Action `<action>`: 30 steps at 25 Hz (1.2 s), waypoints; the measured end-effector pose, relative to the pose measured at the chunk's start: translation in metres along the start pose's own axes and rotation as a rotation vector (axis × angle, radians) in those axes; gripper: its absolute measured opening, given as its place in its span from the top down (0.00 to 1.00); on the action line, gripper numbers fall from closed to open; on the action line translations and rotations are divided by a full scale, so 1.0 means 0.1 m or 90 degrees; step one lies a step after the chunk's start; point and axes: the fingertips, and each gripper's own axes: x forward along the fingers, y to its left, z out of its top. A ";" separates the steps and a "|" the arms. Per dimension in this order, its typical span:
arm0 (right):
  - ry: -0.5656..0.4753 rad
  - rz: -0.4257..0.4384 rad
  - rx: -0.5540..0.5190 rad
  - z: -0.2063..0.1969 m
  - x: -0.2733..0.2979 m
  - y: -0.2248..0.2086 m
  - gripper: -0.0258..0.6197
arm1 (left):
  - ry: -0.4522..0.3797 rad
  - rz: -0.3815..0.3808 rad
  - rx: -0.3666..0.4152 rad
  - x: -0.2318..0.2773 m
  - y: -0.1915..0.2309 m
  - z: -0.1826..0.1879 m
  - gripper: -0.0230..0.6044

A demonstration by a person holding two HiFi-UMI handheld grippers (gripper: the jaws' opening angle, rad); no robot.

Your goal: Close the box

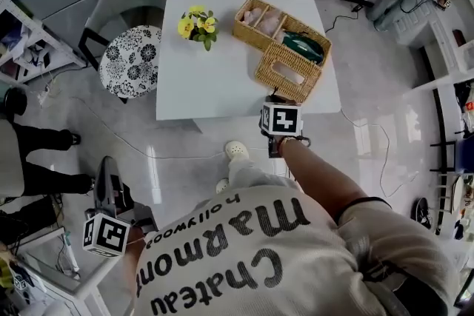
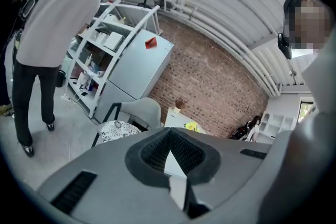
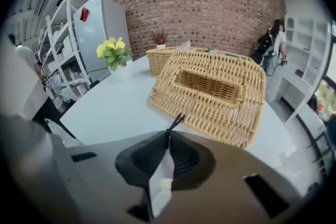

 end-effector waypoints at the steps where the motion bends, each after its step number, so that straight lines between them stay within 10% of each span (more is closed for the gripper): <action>1: -0.002 0.000 0.022 0.00 0.00 -0.02 0.92 | 0.000 0.001 0.002 -0.02 0.01 0.00 0.96; 10: -0.010 -0.032 0.128 -0.03 -0.11 -0.20 0.94 | -0.008 0.018 0.007 -0.31 0.12 0.04 0.96; 30: -0.225 -0.012 0.050 0.78 -1.01 -0.13 0.95 | -0.040 -0.016 0.005 -0.36 0.05 0.12 0.96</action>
